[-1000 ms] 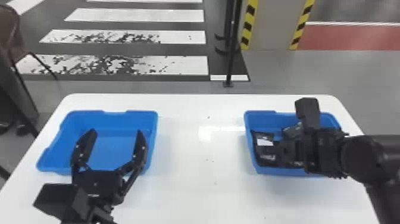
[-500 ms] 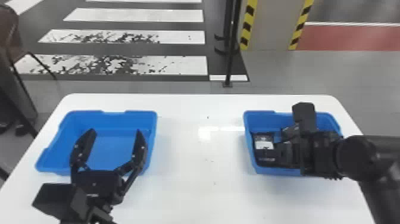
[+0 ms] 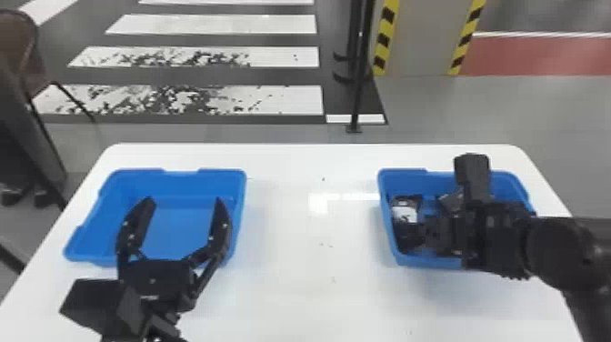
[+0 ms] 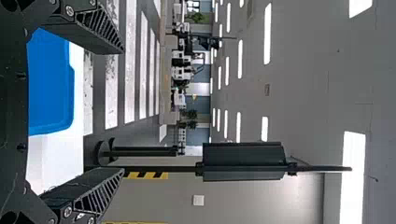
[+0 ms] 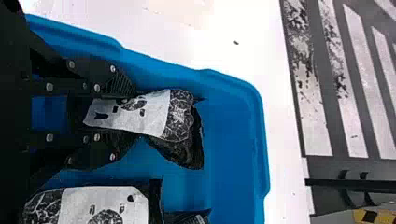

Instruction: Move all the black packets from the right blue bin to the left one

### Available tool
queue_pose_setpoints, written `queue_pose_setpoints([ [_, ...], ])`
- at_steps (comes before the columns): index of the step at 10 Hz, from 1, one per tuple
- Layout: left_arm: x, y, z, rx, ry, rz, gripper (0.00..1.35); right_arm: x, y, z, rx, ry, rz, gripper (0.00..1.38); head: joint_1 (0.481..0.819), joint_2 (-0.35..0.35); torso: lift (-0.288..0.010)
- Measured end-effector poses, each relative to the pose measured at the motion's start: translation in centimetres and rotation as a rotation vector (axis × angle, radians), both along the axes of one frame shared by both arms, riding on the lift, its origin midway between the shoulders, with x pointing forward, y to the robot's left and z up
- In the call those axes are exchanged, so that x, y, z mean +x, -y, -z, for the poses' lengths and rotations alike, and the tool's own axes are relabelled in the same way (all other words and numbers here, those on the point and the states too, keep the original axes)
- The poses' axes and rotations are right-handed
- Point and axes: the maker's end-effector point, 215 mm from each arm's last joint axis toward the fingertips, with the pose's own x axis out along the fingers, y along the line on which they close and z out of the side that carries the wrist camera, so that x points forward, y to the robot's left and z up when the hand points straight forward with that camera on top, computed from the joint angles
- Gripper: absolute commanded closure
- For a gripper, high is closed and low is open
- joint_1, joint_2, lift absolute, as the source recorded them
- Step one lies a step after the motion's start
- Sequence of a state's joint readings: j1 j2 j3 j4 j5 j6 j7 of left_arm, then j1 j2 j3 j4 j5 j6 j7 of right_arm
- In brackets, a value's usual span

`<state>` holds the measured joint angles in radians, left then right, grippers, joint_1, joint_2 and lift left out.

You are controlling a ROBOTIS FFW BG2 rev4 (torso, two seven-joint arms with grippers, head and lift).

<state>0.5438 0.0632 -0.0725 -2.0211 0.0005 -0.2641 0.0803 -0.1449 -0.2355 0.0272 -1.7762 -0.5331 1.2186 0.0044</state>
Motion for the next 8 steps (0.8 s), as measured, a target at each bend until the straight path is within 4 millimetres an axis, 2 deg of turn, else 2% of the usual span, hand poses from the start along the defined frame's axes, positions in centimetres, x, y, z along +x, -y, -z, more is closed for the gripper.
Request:
queue_pose_setpoints([
  [2,0.0,-0.1,0.0,-0.001,0.002,-0.003,0.14,0.5,0.4,-1.6,0.024,0.078,0.035,1.13,0.695,0.019,-0.140],
  [4,-0.1,-0.2,-0.2,-0.014,0.008,-0.004,0.14,-0.9,0.4,-4.0,0.056,0.139,0.042,1.13,0.695,0.018,-0.140],
  [5,-0.2,-0.3,-0.4,-0.052,0.012,-0.004,0.14,-1.8,-0.1,-5.8,0.108,0.187,0.023,1.13,0.695,0.022,-0.140],
  [8,-0.1,0.2,-0.8,-0.195,0.020,0.024,0.13,-1.2,-2.5,-11.3,0.361,0.433,-0.060,1.13,0.695,0.046,-0.140],
])
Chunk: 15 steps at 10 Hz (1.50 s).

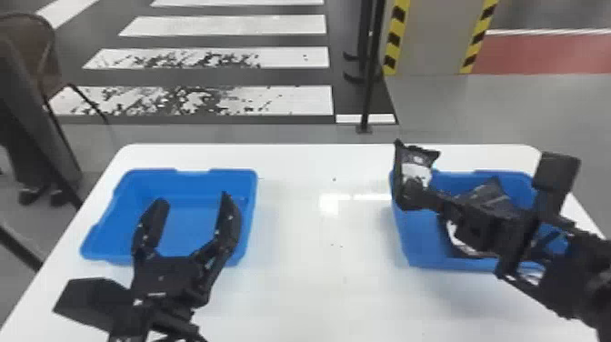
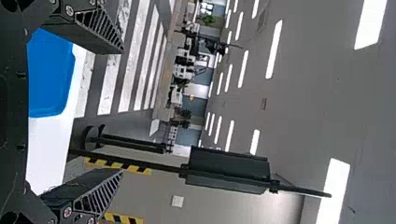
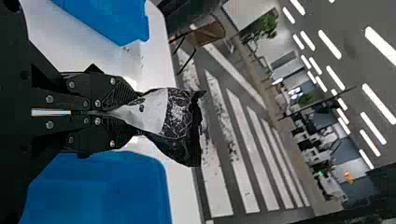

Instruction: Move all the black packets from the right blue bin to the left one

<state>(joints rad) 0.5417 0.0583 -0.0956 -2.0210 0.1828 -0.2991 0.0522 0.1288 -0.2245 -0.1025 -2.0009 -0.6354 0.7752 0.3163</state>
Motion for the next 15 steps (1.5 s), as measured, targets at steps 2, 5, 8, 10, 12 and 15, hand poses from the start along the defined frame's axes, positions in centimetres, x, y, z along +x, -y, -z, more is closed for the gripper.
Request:
queue_pose_setpoints([
  [2,1.2,1.7,-0.3,-0.075,-0.039,0.089,0.13,-1.6,-6.0,-1.9,0.154,0.090,-0.113,1.13,0.695,0.087,-0.140],
  [5,3.2,4.4,-0.9,-0.068,-0.141,0.241,0.14,-5.5,-14.0,-1.4,0.236,0.060,-0.268,1.13,0.695,0.164,-0.140],
  [8,3.7,6.6,1.0,-0.037,-0.239,0.336,0.14,-7.4,-18.8,-1.6,0.263,0.038,-0.379,1.13,0.695,0.199,-0.140],
  [10,3.6,8.2,1.8,-0.039,-0.276,0.391,0.14,-8.1,-20.5,-1.3,0.273,0.022,-0.416,1.13,0.695,0.205,-0.140],
  [12,3.2,9.8,2.2,-0.062,-0.306,0.439,0.16,-8.5,-21.5,-1.1,0.277,0.013,-0.441,1.13,0.695,0.199,-0.140],
  [15,2.9,10.8,2.3,-0.061,-0.320,0.464,1.14,-8.8,-22.3,-1.1,0.280,0.012,-0.459,1.13,0.695,0.197,-0.140],
])
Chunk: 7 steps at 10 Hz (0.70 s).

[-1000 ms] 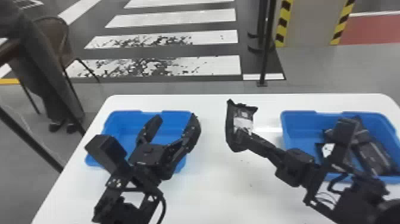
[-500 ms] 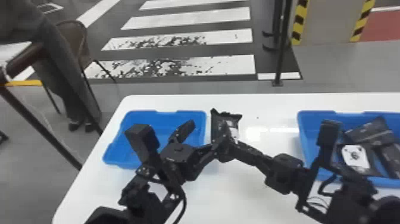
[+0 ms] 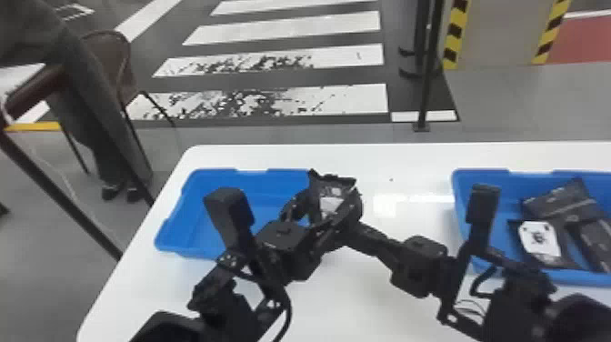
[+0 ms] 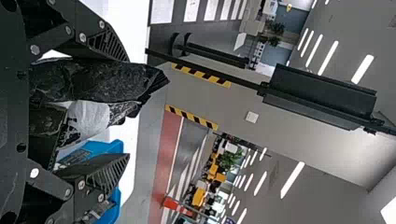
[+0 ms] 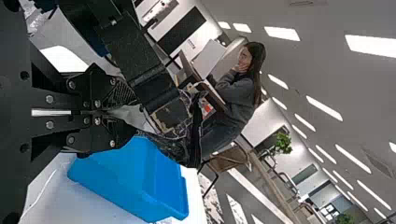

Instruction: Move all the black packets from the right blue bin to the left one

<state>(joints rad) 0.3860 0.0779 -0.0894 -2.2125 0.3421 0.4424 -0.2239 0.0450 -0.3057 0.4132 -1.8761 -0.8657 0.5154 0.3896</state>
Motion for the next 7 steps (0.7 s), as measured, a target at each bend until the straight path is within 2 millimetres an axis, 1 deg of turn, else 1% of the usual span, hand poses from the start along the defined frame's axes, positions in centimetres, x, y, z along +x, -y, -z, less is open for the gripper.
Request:
queue_pose_setpoints([
  [1,0.0,-0.3,-0.1,0.015,0.007,-0.009,1.21,-0.1,-0.1,0.0,0.002,-0.001,-0.003,1.13,0.695,0.201,-0.140],
  [3,0.1,-0.9,-1.0,0.045,0.045,-0.031,1.21,-0.1,-0.2,-0.1,0.008,-0.001,-0.002,1.13,0.695,0.211,-0.140],
  [4,0.1,-1.0,-1.3,0.053,0.059,-0.037,1.21,0.0,-0.1,-0.1,0.012,0.000,0.003,1.08,0.695,0.211,-0.140],
  [5,0.2,-1.1,-1.8,0.057,0.076,-0.047,1.21,0.2,0.1,-0.2,0.026,-0.004,0.011,0.96,0.695,0.211,-0.140],
  [7,0.2,-1.6,-2.3,0.059,0.098,-0.066,1.21,1.1,0.6,-0.5,0.073,-0.013,0.044,0.18,0.695,0.208,-0.140],
])
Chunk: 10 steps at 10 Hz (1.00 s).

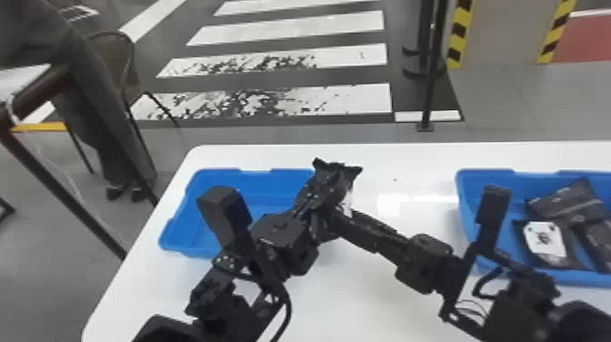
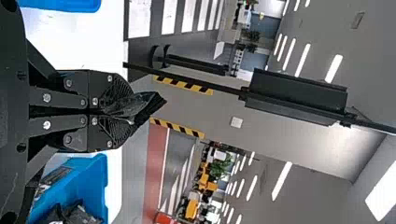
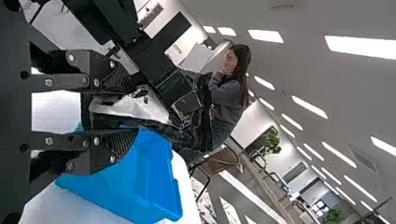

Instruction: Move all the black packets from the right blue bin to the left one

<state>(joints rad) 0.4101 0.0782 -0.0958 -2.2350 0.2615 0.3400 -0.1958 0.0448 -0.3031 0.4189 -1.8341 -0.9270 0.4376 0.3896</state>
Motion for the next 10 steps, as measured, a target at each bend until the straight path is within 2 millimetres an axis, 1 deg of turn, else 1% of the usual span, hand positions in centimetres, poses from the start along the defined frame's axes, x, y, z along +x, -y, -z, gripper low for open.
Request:
queue_pose_setpoints([
  [1,0.3,-1.1,-0.3,0.009,0.012,-0.036,1.21,0.4,0.4,-0.3,0.021,0.003,0.020,0.04,0.695,0.212,-0.140],
  [2,1.1,-3.6,-0.3,0.049,0.031,-0.114,1.21,0.6,0.8,-0.4,0.043,0.003,0.041,0.12,0.695,0.231,-0.140],
  [3,2.3,-6.5,0.6,0.114,0.053,-0.206,1.21,0.8,1.4,-0.5,0.057,0.000,0.062,0.17,0.695,0.257,-0.140],
  [4,4.0,-9.6,2.2,0.198,0.070,-0.290,1.21,1.1,2.0,-0.5,0.063,-0.001,0.079,0.18,0.695,0.270,-0.140],
  [5,5.6,-13.0,3.4,0.310,0.093,-0.368,1.21,1.4,2.4,-0.5,0.065,0.000,0.089,0.18,0.695,0.297,-0.140],
  [6,6.8,-15.7,3.8,0.419,0.120,-0.430,1.21,1.5,2.5,-0.6,0.066,0.001,0.093,0.18,0.695,0.326,-0.140],
  [7,7.6,-17.8,4.0,0.508,0.136,-0.476,1.06,1.5,2.6,-0.6,0.068,0.001,0.095,0.18,0.695,0.346,-0.140],
  [8,8.1,-19.1,4.7,0.537,0.125,-0.497,0.49,1.7,2.8,-0.7,0.067,0.004,0.100,0.18,0.695,0.350,-0.140],
  [9,8.1,-19.5,5.5,0.496,0.104,-0.500,0.06,2.4,3.6,-0.9,0.055,0.020,0.119,0.18,0.695,0.350,-0.140],
  [10,7.6,-18.9,5.6,0.439,0.112,-0.485,0.05,3.7,5.7,-1.3,0.016,0.054,0.165,0.18,0.695,0.338,-0.140],
])
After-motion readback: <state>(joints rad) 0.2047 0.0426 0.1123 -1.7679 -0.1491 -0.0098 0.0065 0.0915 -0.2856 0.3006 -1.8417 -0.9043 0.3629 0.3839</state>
